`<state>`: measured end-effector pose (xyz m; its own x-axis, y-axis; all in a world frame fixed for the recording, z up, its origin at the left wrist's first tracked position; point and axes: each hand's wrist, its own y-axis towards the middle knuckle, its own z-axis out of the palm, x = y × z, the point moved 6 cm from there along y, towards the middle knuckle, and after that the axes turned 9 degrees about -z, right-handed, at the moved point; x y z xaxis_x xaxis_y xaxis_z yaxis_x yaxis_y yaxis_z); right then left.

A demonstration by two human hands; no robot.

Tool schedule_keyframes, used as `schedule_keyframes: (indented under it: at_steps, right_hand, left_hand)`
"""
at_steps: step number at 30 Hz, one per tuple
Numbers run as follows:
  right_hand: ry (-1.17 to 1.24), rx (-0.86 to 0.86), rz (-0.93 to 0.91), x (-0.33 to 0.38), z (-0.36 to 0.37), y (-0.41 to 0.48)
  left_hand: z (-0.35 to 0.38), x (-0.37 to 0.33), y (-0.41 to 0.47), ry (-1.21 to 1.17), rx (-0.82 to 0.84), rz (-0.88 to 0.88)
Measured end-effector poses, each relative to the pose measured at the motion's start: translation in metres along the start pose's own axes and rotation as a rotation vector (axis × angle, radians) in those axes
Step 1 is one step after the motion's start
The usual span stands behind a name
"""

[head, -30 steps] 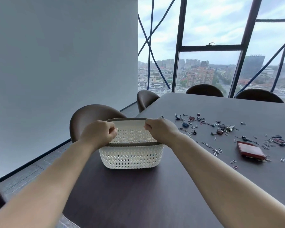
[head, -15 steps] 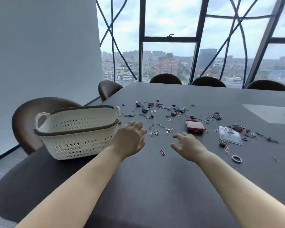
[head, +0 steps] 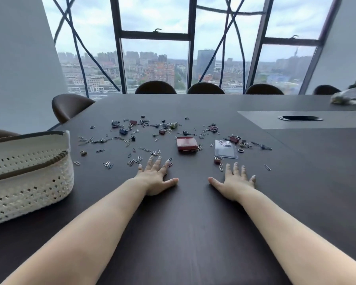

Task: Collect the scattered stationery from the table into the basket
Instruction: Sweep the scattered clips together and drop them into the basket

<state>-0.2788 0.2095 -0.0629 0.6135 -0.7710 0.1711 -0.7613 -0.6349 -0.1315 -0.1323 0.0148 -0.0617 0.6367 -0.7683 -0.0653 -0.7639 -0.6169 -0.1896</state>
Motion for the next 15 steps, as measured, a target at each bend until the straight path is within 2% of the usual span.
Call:
schedule_keyframes:
  at_steps: [8,15]
  right_hand:
    - [-0.011,-0.056,0.031,-0.026,-0.017,0.052]
    - [0.018,-0.073,0.025,-0.030,-0.025,0.110]
  left_hand:
    - [-0.009,-0.042,0.053,0.032,-0.040,0.037]
    - [-0.026,-0.070,0.107,0.004,-0.165,0.120]
